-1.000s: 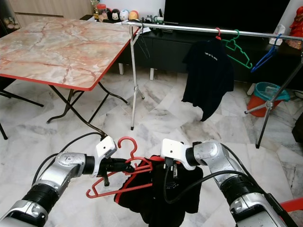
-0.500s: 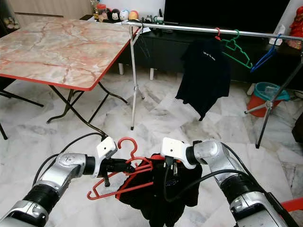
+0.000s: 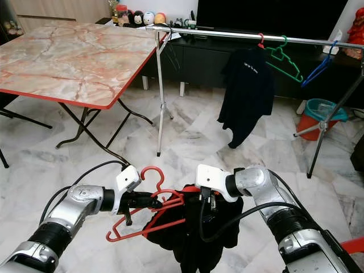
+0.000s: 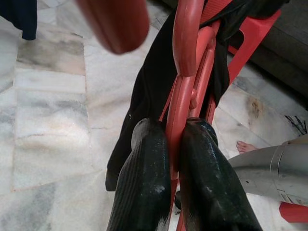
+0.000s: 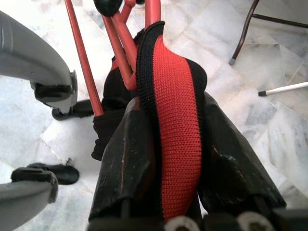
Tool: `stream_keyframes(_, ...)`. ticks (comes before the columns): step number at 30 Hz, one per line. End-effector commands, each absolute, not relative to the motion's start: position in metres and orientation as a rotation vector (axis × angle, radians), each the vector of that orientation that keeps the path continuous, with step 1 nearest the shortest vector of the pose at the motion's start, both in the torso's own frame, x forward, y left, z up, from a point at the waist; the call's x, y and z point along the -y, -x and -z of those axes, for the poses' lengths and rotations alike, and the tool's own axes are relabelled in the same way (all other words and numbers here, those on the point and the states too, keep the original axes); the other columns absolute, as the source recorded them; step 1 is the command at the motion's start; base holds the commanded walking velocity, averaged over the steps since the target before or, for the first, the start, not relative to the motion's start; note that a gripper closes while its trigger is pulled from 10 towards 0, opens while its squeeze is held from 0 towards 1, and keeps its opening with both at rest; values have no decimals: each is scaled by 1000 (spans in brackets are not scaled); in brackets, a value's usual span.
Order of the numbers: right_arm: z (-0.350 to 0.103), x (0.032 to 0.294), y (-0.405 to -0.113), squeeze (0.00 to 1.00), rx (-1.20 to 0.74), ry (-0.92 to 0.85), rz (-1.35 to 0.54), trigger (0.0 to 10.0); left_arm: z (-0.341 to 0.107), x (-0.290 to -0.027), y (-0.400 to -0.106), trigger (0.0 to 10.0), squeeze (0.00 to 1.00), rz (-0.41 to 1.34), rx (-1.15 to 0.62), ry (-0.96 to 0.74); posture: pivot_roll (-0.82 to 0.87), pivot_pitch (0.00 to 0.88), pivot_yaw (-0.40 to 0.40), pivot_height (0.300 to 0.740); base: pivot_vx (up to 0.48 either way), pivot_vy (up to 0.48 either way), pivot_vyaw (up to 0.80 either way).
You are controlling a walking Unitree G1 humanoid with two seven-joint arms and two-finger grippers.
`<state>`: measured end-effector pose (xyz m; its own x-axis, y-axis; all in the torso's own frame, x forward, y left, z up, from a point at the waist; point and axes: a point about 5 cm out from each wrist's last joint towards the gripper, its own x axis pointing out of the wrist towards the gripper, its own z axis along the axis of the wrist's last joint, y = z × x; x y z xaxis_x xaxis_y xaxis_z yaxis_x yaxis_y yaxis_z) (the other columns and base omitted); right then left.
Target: Hang hanger
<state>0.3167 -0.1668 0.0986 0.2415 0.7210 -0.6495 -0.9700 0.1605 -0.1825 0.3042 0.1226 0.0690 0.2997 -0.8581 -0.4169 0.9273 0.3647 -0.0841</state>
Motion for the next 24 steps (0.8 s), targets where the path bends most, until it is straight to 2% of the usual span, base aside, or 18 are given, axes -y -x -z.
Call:
stream_keyframes(1,-121,168,-326,0,-377,628,-1247,10000,-62,-123,-300,0,0,1197,-455,-190,106,0,-40,740,0,0,0)
stream_keyframes(24,-150,158,-331,0,-190,357,-1280,10000,-57,-122,-296,0,0,1207,-469,-185,105,0,-46,740,0,0,0)
